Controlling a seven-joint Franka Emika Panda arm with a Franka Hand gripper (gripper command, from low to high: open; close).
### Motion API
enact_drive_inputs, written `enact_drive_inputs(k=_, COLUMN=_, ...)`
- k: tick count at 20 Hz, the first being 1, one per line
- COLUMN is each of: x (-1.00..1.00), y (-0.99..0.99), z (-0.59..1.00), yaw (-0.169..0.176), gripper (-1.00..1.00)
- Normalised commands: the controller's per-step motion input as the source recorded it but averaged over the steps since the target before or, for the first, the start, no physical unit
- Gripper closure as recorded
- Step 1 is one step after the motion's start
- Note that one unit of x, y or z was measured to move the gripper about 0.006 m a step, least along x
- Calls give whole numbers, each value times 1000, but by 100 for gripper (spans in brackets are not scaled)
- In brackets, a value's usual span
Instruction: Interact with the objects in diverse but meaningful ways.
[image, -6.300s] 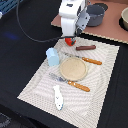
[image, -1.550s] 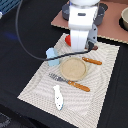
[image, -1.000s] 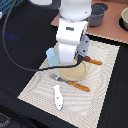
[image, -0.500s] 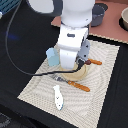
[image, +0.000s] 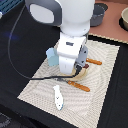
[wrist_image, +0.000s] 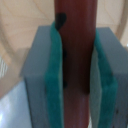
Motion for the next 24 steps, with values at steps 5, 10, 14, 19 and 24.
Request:
enact_drive_inputs(k=5, x=90, y=-73, z=-131, yaw=0, gripper=100)
enact_drive_inputs(k=10, x=187, y=-51, z=199, yaw=0, gripper=-100)
enact_drive_inputs(k=14, x=245, y=0, z=889, yaw=0, gripper=-100)
enact_drive_inputs(k=19, x=193, y=53, z=785, yaw=0, gripper=-100)
enact_drive_inputs(k=24, x=154, y=210, z=719, yaw=0, gripper=-100)
